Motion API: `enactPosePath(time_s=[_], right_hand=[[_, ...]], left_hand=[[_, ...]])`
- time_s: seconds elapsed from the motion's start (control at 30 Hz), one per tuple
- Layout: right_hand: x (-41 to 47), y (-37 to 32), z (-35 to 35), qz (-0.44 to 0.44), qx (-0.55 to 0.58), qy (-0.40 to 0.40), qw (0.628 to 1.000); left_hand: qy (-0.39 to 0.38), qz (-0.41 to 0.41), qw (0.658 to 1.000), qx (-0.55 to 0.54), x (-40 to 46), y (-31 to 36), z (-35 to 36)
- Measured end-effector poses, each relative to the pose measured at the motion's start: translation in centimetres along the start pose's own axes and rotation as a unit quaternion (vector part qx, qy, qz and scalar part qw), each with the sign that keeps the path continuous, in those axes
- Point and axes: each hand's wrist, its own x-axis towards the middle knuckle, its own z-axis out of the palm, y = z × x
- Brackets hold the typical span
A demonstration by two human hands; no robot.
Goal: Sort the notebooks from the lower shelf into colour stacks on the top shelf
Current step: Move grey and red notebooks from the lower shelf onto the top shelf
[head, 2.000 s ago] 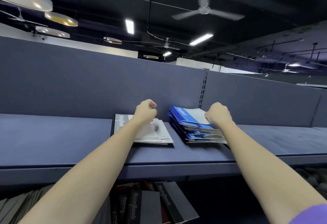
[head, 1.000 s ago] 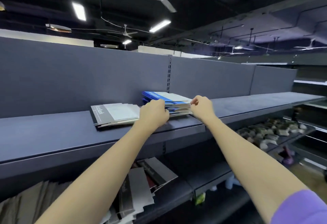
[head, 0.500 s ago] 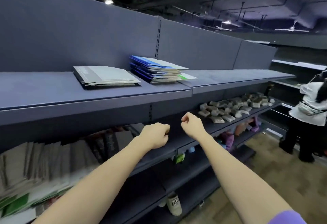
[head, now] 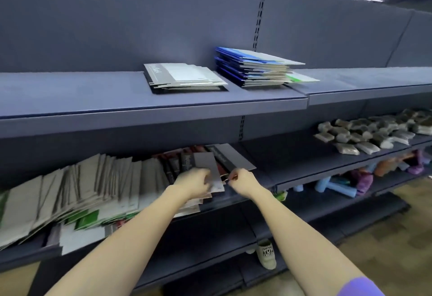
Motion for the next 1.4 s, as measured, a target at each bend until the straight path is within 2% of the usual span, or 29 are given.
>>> enactPosePath(time_s=[0.3,0.43,0.67,0.77,0.87,1.0,1.17,1.3,1.4], right_hand=[[4.5,-1.8,3.1,-0.012,-0.019,-0.088,0.996],[6.6,-2.2,4.6,-0.007,0.014,-0.077,0.997],[8.4,-1.9,5.4,0.028,0.079,-0.087,0.993],[8.8,-1.3,4.4,0.038,0.086,-0.1,0.99],[9.7,-0.3,2.7,0.041,0.086,-0.081,0.992],[11.1,0.8,0.5,0.015,0.057,-0.068,0.996],[12.4,2.5,-1.1,-0.016,-0.098,-0.091,0.991],[13.6,3.9,-1.9,0.012,-0.099,-0.101,0.99],[14.2,4.6,-2.3,0.016,-0.104,-0.103,0.989]], left_hand=[[-0.028,-0.103,0.994,-0.006,-1.2,-3.1,0.9],[-0.028,-0.145,0.989,0.002,-1.3,-3.2,1.5],[-0.019,-0.171,0.985,0.018,-1.5,-2.4,1.9],[-0.039,-0.177,0.983,0.031,-0.7,-1.7,1.8],[-0.066,-0.173,0.983,0.02,0.0,-1.4,1.4],[-0.077,-0.225,0.969,-0.06,0.5,-1.3,1.4],[-0.102,-0.268,0.952,-0.105,1.3,-0.7,1.8],[-0.102,-0.254,0.955,-0.115,2.3,0.1,1.7],[-0.075,-0.224,0.968,-0.086,3.6,1.1,2.2]])
